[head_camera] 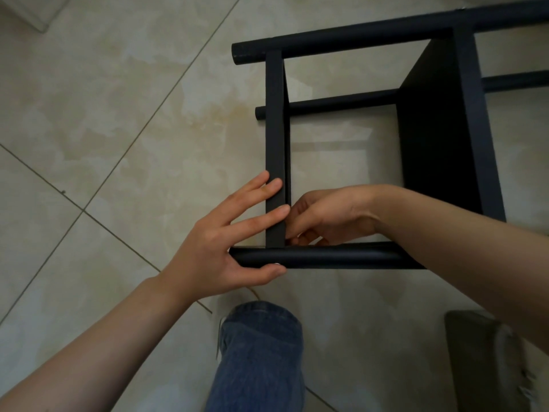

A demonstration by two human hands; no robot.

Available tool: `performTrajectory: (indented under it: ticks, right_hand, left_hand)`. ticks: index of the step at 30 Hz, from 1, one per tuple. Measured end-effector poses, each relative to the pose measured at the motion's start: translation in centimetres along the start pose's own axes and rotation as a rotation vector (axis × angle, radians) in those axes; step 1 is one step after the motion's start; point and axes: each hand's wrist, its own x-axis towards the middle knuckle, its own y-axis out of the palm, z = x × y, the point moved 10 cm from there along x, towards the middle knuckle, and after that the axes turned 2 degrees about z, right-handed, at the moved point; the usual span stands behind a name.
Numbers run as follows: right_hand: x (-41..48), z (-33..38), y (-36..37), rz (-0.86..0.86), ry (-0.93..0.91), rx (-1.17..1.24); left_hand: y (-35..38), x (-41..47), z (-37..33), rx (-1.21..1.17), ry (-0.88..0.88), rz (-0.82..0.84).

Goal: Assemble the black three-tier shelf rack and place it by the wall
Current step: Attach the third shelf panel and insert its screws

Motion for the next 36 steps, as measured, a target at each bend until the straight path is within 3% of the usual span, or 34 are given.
performTrajectory:
  ticks: [5, 11, 19, 30, 36]
  right_hand:
    - [0.33, -0.13, -0.37, -0.06, 0.007, -0.066]
    - [0.09, -0.2, -0.01, 0.024, -0.007, 0.02]
    - [0.39, -0.18, 0.11, 0.001, 0.001, -0.026]
    - [-0.16, 0.18, 0.25, 0.006, -0.058, -0.021]
    - [0.33, 0.02, -0.12, -0.069, -0.039, -0.067]
  left_hand:
    - [-0.01, -0.03, -0.12, 0.012, 0.004, -0.002]
    - [0.02, -0.05, -0.01, 0.003, 0.004, -0.005]
    - [0.12, -0.14, 0.0, 0.001, 0.006, -0.005]
    - [0.32, -0.78, -0.22, -0.041, -0.092, -0.005]
    - [0.21, -0.77, -0.36, -0.048, -0.098, -0.012]
